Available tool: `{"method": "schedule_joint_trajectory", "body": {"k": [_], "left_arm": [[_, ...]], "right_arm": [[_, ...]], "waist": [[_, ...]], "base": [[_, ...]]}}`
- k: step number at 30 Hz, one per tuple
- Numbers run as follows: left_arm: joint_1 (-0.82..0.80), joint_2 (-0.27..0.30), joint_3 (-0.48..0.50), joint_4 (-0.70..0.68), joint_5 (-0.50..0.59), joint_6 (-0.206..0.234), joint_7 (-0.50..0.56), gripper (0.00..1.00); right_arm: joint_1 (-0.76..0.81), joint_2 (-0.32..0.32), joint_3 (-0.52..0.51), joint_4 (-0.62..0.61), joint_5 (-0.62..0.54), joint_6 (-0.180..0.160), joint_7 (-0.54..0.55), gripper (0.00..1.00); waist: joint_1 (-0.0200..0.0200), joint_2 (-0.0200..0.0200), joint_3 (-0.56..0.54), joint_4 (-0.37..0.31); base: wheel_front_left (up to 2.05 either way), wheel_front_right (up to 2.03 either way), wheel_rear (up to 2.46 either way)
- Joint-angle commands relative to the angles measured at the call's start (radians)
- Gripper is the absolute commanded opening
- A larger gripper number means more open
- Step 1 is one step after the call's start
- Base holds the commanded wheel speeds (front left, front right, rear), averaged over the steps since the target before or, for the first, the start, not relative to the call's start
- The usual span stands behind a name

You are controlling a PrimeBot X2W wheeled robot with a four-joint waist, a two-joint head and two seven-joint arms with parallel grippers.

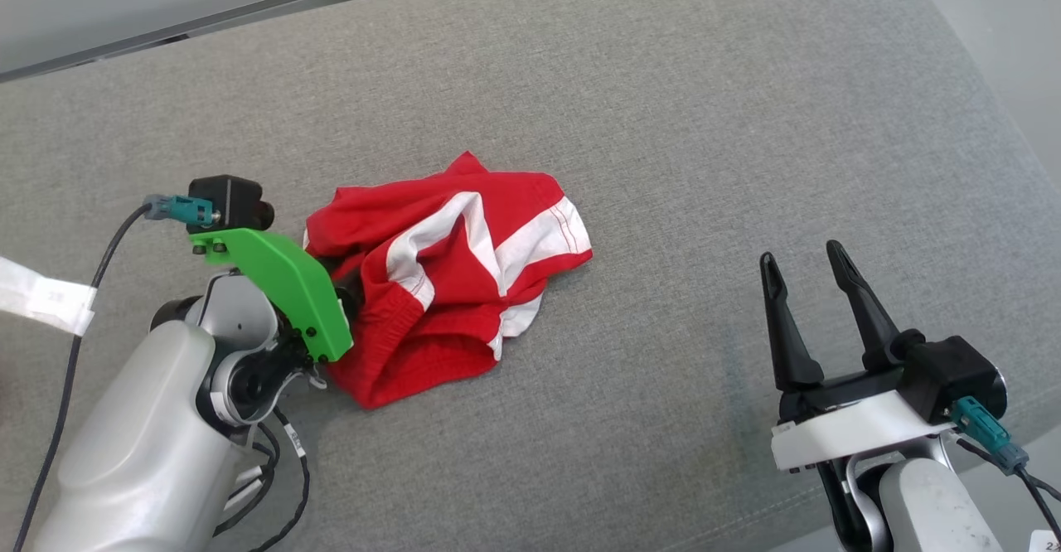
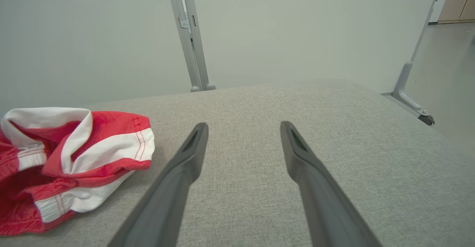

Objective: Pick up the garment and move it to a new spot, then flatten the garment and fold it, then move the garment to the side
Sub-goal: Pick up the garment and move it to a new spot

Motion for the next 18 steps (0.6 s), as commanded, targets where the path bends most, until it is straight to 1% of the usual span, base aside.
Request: {"method": "schedule_joint_trajectory", "body": {"k": [1, 5, 8, 10, 13, 18], "left_arm": [[0.0, 0.001, 0.009, 0.019, -0.009, -0.007, -0.016, 1.0], [0.005, -0.008, 0.026, 0.066, -0.018, -0.034, -0.062, 1.0], [0.024, -0.02, 0.039, 0.058, -0.038, -0.051, -0.091, 1.0], [0.041, -0.016, 0.051, 0.038, -0.037, -0.052, -0.116, 1.0], [0.077, 0.003, 0.069, -0.003, -0.016, -0.036, -0.168, 1.0], [0.176, 0.022, 0.12, -0.092, -0.001, 0.014, -0.291, 1.0]], "right_arm": [[0.013, -0.001, -0.002, 0.001, -0.014, 0.0, -0.001, 1.0], [0.028, -0.001, -0.01, 0.004, -0.03, 0.0, -0.001, 1.0], [0.038, -0.002, -0.017, 0.006, -0.04, 0.0, -0.001, 1.0], [0.04, -0.007, -0.022, 0.004, -0.043, 0.0, -0.001, 1.0], [0.051, -0.015, -0.027, -0.002, -0.046, 0.0, -0.001, 1.0], [0.068, -0.026, -0.032, -0.007, -0.048, 0.0, -0.001, 1.0]], "waist": [[0.0, 0.007, -0.009, 0.016], [0.0, 0.007, -0.026, 0.053], [0.0, 0.007, -0.04, 0.089], [0.0, 0.007, -0.05, 0.111], [0.0, 0.007, -0.064, 0.142], [0.0, 0.007, -0.087, 0.179]], "base": [[0.0, 0.0, 0.0], [0.0, 0.0, 0.0], [0.0, 0.0, 0.0], [0.0, 0.0, 0.0], [0.0, 0.0, 0.0], [0.0, 0.0, 0.0]]}}
